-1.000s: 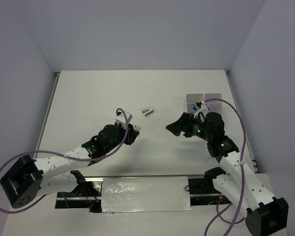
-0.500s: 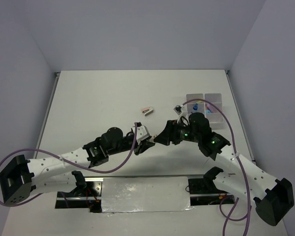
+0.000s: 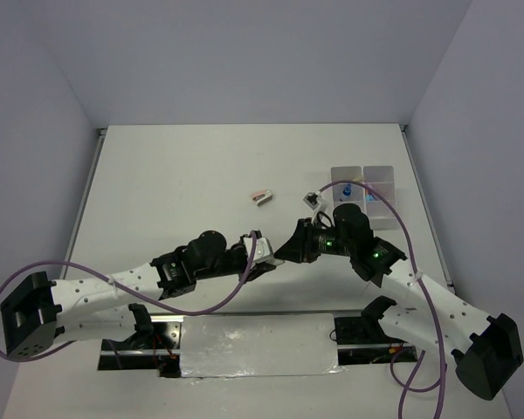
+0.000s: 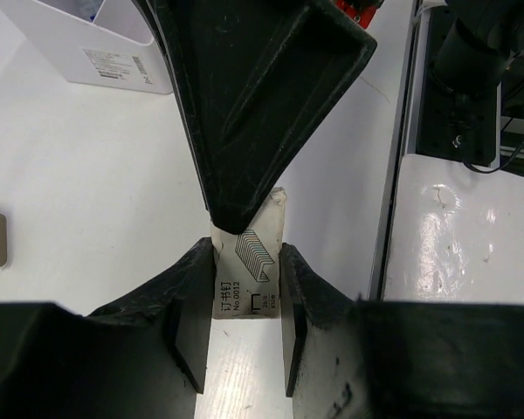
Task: Sort the stationery into containers
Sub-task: Place the stationery in the storage box.
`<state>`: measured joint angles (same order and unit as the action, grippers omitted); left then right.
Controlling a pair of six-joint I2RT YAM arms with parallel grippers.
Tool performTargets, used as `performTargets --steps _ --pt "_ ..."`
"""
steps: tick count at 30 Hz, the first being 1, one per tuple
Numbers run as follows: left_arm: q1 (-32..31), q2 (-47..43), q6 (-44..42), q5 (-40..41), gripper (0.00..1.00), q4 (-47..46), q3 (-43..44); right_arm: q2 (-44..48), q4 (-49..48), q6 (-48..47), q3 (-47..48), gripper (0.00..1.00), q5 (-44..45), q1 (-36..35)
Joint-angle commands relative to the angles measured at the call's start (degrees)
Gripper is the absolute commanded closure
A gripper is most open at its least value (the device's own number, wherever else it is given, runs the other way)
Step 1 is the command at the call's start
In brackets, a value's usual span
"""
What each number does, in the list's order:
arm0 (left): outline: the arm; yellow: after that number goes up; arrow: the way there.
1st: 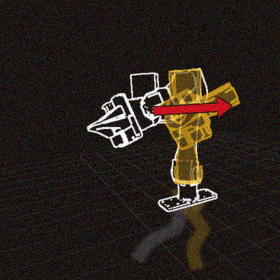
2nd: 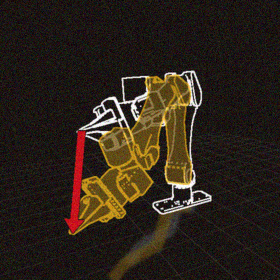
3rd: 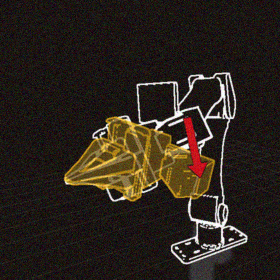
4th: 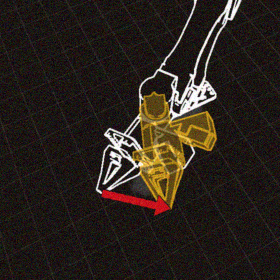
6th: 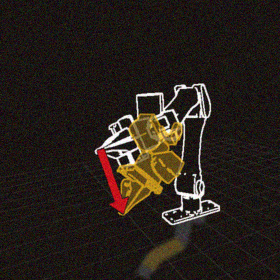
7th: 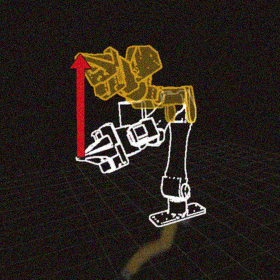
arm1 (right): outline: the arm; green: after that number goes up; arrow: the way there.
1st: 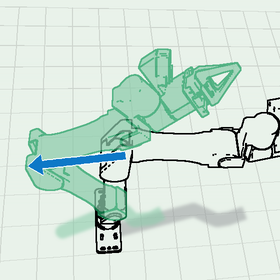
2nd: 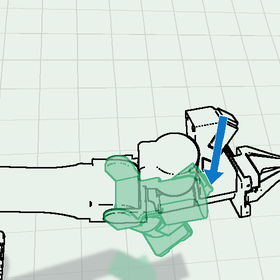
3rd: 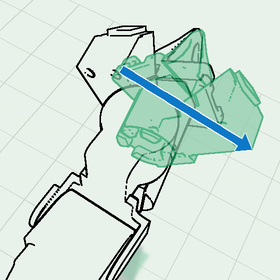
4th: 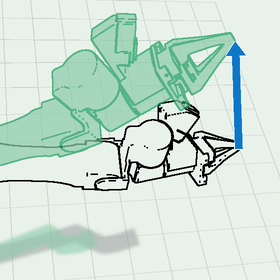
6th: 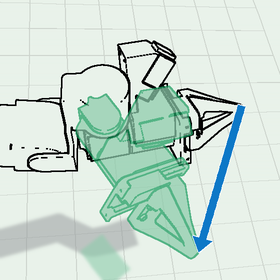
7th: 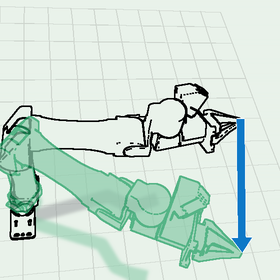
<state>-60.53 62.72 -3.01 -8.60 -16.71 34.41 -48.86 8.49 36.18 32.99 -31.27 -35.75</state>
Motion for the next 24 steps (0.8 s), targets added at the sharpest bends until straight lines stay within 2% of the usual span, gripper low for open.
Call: performTargets --steps 1,9,11,12,13,15,16,18,19,20,24 --pt "-0.3 -0.6 -1.8 0.3 1.0 -3.1 2.9 1.0 -2.7 0.0 -1.0 0.66 -2.5 -0.4" --pt "-0.3 -0.6 -1.7 0.9 0.99 -3.0 2.9 1.2 -2.2 -0.4 0.1 0.66 -2.9 -0.5" --pt "-0.3 -0.7 -1.6 1.0 0.97 -3.1 2.9 0.9 -3.2 -0.3 0.1 0.77 -3.9 -0.4" --pt "-0.3 -0.8 -1.5 1.7 0.95 -3.0 2.9 0.5 -3.4 -0.1 0.1 1.0 -4.2 -0.4" --pt "-0.3 -0.8 -1.5 1.8 0.93 -3.0 2.9 0.4 -3.5 0.1 0.1 1.0 -4.2 -0.4" --pt "-0.3 -1.0 -1.4 3.3 0.84 -2.7 2.9 0.2 -4.8 0.7 -0.2 1.0 -5.3 -0.5" --pt "-0.3 -1.0 -1.0 4.1 0.65 -2.6 3.0 0.4 -5.8 0.9 -0.3 1.0 -5.6 -0.3" --pt "-0.3 -0.8 0.1 7.9 0.47 -2.5 3.2 0.9 -6.5 1.3 -0.6 1.0 -5.3 -0.2" --pt "-0.3 -0.7 1.3 8.3 0.31 -2.5 3.5 1.4 -6.0 1.2 -0.5 1.0 -4.0 -0.1" --pt "-0.3 -0.6 1.9 8.2 0.02 -2.3 3.6 1.6 -5.4 0.3 0.2 1.0 -3.0 0.0" --pt "-0.3 -0.8 5.5 14.8 0.01 -0.3 4.5 1.9 5.3 -6.5 4.9 1.0 5.9 4.4"
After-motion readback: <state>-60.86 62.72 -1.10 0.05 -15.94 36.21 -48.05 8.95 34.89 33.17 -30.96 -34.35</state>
